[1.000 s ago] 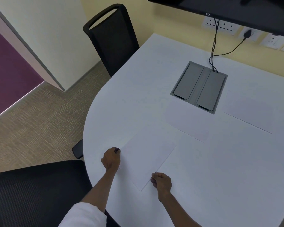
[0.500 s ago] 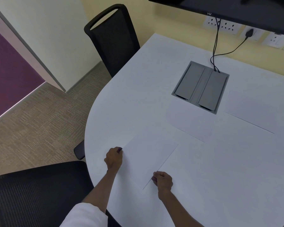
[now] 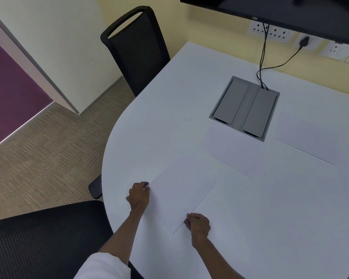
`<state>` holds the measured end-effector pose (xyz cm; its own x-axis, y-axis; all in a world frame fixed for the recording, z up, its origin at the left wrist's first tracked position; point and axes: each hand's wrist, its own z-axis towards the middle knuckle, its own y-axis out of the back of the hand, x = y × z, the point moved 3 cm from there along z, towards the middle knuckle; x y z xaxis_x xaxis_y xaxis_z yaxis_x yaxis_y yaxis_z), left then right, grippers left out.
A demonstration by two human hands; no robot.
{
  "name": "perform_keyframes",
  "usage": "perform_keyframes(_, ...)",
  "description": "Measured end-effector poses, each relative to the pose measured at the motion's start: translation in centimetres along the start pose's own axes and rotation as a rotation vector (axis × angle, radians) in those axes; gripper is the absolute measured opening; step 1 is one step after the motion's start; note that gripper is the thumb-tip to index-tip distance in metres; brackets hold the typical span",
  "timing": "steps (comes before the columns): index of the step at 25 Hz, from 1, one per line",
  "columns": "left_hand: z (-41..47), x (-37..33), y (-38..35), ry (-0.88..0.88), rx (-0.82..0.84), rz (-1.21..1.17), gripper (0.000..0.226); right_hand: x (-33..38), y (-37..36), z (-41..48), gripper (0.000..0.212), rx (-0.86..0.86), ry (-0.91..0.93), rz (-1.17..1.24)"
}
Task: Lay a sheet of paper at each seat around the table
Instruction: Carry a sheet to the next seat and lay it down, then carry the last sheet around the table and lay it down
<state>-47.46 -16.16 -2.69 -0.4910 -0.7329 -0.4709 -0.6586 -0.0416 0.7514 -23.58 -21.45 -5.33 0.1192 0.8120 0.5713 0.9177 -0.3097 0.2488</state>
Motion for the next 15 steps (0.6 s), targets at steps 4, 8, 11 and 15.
perform_keyframes(4,-0.4,-0.1,0.1,0.008,-0.022,-0.001,0.029,-0.1,0.5,0.1,0.012,-0.012,0.037,-0.095)
perform_keyframes(8,-1.8,-1.0,-0.8,0.0,-0.062,0.001,0.027,0.1,2.2,0.6,0.017,-0.007,0.11,-0.223)
perform_keyframes(11,-3.8,-2.6,-2.7,-0.056,-0.087,-0.079,0.024,1.3,4.3,1.5,0.018,0.024,0.2,-0.32)
perform_keyframes(15,-7.2,-6.3,-6.7,-0.113,-0.077,-0.243,0.022,5.0,7.9,4.1,0.015,0.053,0.341,-0.47)
